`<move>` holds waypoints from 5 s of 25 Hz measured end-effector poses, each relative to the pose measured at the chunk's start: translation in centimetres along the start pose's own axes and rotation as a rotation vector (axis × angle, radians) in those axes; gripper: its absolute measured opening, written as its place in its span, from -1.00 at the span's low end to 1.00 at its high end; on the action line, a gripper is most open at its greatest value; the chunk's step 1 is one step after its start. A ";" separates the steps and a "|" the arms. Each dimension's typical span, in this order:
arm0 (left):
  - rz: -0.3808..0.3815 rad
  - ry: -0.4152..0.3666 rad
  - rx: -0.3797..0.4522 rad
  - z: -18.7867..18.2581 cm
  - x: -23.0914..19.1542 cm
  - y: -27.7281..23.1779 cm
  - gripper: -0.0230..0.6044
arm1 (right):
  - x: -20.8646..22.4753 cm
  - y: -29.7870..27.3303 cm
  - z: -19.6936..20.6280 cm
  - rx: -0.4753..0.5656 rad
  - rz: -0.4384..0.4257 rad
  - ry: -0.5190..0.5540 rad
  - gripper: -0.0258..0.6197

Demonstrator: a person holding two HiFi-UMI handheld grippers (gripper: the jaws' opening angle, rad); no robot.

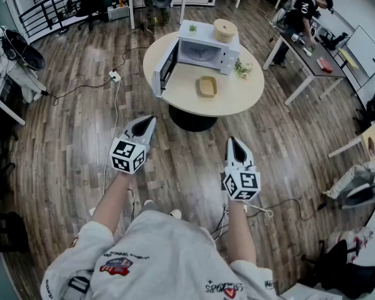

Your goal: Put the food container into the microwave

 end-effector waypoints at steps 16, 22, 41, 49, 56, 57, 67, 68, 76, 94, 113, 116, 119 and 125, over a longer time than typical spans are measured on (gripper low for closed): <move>-0.007 -0.003 0.008 0.1 0.4 0.0 -0.84 | 0.4 0.4 1.0 -0.008 -0.006 -0.021 -0.94; 0.045 0.037 -0.013 0.2 1.1 -0.3 -0.37 | 0.3 0.7 0.7 -0.008 0.003 -0.028 -0.94; 0.103 0.066 0.004 0.8 3.5 -1.3 0.32 | 1.5 3.2 1.6 -0.025 0.043 -0.062 -0.94; 0.127 0.074 -0.030 1.6 3.6 -3.1 0.31 | 2.0 2.4 2.2 -0.039 0.035 -0.071 -0.94; 0.140 0.088 -0.058 2.6 2.7 -7.3 0.31 | 4.2 -0.3 3.5 -0.053 0.035 -0.082 -0.94; 0.141 0.090 -0.060 2.7 2.5 -8.0 0.31 | 4.6 -0.9 3.6 -0.056 0.035 -0.081 -0.94; 0.148 0.084 -0.087 3.0 -0.6 -17.1 0.31 | 9.4 -8.4 5.9 -0.083 0.045 -0.095 -0.94; 0.148 0.080 -0.090 2.9 -1.1 -18.2 0.31 | 9.9 -9.5 6.2 -0.088 0.045 -0.100 -0.94; 0.185 0.076 -0.110 0.9 -5.6 -28.7 0.31 | 14.2 -20.3 5.5 -0.092 0.048 -0.105 -0.94; 0.218 0.076 -0.131 -1.3 -13.1 -43.8 0.31 | 21.1 -35.6 5.1 -0.078 0.080 -0.098 -0.94; -0.013 0.068 -0.142 -1.9 -19.9 -56.0 0.31 | 29.6 -54.8 8.3 -0.060 -0.155 -0.120 -0.94; -0.065 0.066 -0.131 -2.5 -20.4 -57.1 0.31 | 30.8 -57.6 8.2 -0.046 -0.214 -0.117 -0.94; -0.111 0.073 -0.118 -2.6 -20.6 -57.7 0.31 | 31.6 -59.8 7.9 -0.032 -0.268 -0.114 -0.94; -0.153 0.107 -0.118 -2.1 -20.8 -59.7 0.31 | 33.3 -62.1 8.1 -0.034 -0.319 -0.109 -0.94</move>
Point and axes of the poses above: the fingertips, and each gripper's own axes: y backward along the fingers, x to its right, z out of its underside, the point moved 6 cm from there along y, backward along the fingers, and after that the axes turned 12 degrees about y, right-handed, at the moved point
